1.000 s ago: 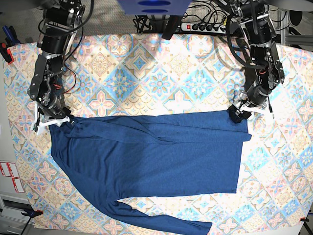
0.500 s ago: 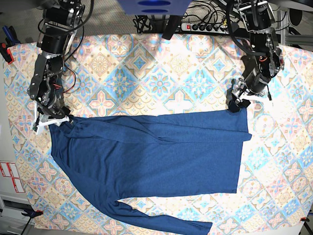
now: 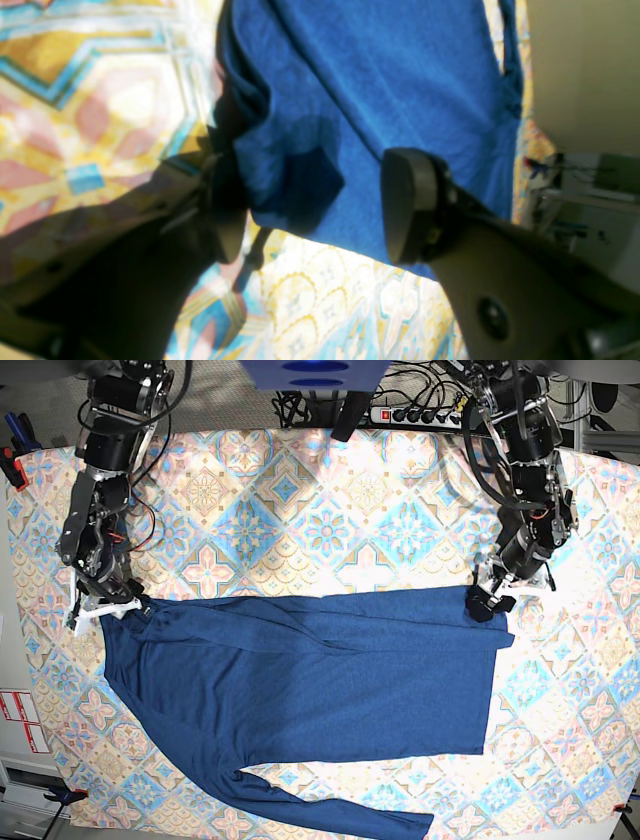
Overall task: Fold the T-shirt properly
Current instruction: 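Hold the shirt edge with both grippers and adjust its position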
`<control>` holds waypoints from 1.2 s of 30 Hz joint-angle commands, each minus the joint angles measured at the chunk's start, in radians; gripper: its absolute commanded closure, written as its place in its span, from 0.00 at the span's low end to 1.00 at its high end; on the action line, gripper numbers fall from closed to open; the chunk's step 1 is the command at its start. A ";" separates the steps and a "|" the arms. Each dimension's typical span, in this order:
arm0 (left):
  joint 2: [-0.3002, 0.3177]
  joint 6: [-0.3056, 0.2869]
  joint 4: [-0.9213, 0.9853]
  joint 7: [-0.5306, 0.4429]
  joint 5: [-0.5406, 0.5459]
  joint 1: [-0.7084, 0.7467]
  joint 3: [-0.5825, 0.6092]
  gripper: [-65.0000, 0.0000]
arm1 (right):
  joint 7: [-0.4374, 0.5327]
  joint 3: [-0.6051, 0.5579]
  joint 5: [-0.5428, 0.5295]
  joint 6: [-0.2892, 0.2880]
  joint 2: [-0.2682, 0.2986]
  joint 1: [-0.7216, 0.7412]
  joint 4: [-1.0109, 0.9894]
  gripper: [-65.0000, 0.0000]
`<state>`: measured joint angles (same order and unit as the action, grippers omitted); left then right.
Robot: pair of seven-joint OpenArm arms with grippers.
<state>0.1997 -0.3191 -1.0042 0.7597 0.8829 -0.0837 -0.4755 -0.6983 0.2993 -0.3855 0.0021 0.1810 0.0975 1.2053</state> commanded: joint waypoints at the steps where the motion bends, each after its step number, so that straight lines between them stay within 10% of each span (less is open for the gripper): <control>1: 0.008 0.008 -0.008 0.011 -0.014 -0.021 0.002 0.39 | 0.018 0.002 -0.005 -0.006 0.013 0.018 0.018 0.63; 4: 0.008 0.008 -0.012 0.014 -0.009 -0.026 0.002 0.53 | 0.016 0.002 -0.005 -0.006 0.013 0.018 0.018 0.63; 8: 0.010 0.008 -0.012 0.014 -0.008 -0.026 0.001 1.00 | 0.013 0.002 -0.007 -0.003 0.013 0.020 0.017 0.63; 36: 0.014 0.008 -0.146 0.016 -0.011 0.037 0.001 1.00 | -0.010 0.255 -0.028 -0.004 0.013 0.121 -0.216 0.40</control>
<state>0.1997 -0.3008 -1.1305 0.7856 0.8604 -0.0330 -0.4736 -0.7010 0.5488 -0.4282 -0.0185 0.1764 0.2153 0.9791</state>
